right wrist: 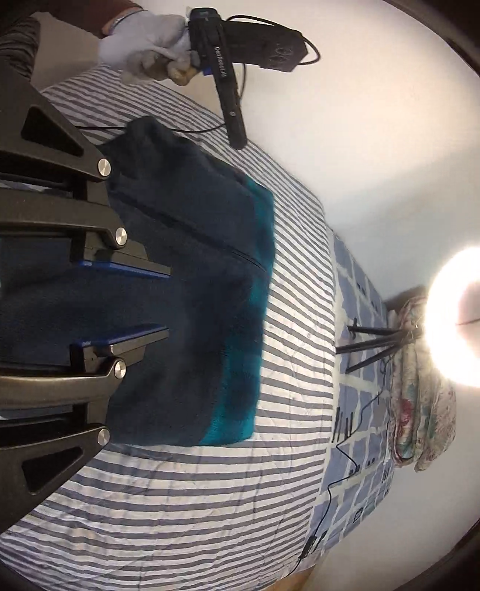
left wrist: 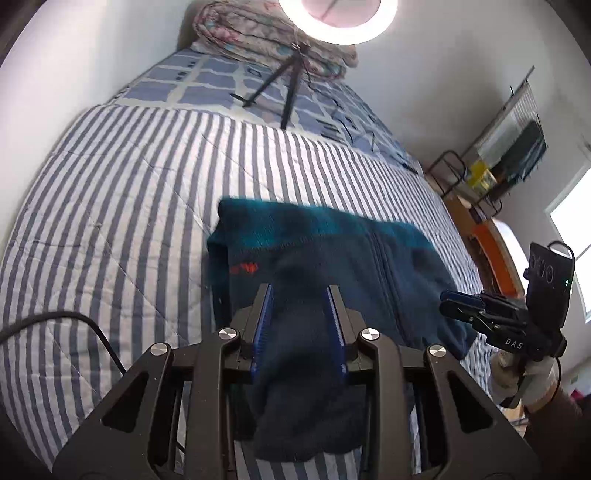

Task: Fold large clothes

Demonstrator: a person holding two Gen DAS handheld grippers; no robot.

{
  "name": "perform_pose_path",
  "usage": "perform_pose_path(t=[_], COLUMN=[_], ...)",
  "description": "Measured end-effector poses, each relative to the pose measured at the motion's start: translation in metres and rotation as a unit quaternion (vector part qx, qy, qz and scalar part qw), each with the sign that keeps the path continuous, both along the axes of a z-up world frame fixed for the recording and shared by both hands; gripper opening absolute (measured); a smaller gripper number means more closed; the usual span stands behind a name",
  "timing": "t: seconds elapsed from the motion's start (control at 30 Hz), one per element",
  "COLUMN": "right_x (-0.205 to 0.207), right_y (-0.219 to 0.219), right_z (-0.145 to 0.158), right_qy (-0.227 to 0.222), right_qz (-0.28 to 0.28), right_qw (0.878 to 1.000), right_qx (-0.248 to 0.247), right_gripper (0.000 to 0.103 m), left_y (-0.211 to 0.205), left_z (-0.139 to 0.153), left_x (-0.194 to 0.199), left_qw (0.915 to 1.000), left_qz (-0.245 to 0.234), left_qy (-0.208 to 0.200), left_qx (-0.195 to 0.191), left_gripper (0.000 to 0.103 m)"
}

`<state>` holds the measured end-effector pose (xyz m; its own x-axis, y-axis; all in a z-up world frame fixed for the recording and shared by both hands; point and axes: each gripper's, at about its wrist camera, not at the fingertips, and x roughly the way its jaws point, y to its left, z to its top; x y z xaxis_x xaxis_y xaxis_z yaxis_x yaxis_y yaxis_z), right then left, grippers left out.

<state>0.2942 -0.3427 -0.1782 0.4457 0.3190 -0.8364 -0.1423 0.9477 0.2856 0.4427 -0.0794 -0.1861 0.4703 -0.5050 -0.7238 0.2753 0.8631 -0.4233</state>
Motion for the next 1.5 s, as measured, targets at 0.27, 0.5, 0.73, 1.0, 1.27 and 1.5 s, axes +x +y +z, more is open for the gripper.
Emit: perform_pose_path(t=[0.27,0.5,0.73,1.0,1.27,1.5], right_x=[-0.036,-0.050,-0.056,-0.057,-0.074,-0.063], right_y=[0.017,-0.003,-0.031,-0.038,-0.051,-0.087], right_z=[-0.043,-0.006,-0.003,-0.024,0.000,0.023], right_qy=[0.034,0.014,0.005,0.033,0.028,-0.023], right_qz=[0.031,0.018,-0.041,-0.046,-0.014,-0.057], right_qw=[0.999,1.000,0.999,0.998,0.999,0.998], right_qx=[-0.019,0.006,0.022,0.011,0.000,-0.002], right_gripper=[0.023,0.024,0.030,0.031,0.030,0.052], left_y=[-0.020,0.053,0.068,0.049,0.039,0.063], left_z=[-0.053,-0.031,-0.057,-0.071,-0.038,-0.008], left_x=[-0.029,-0.053,-0.055,-0.084,-0.089,-0.063], left_qw=[0.9977,0.9942,0.9769,0.9835,0.9957,0.9937], left_qz=[-0.018,0.073,0.079,0.078,0.041,0.064], left_qy=[0.008,0.028,0.112,0.103,0.062,0.035], left_qx=[0.065,-0.075,-0.164,-0.126,-0.055,-0.085], left_gripper=[0.029,0.047,0.025,0.006,0.006,0.051])
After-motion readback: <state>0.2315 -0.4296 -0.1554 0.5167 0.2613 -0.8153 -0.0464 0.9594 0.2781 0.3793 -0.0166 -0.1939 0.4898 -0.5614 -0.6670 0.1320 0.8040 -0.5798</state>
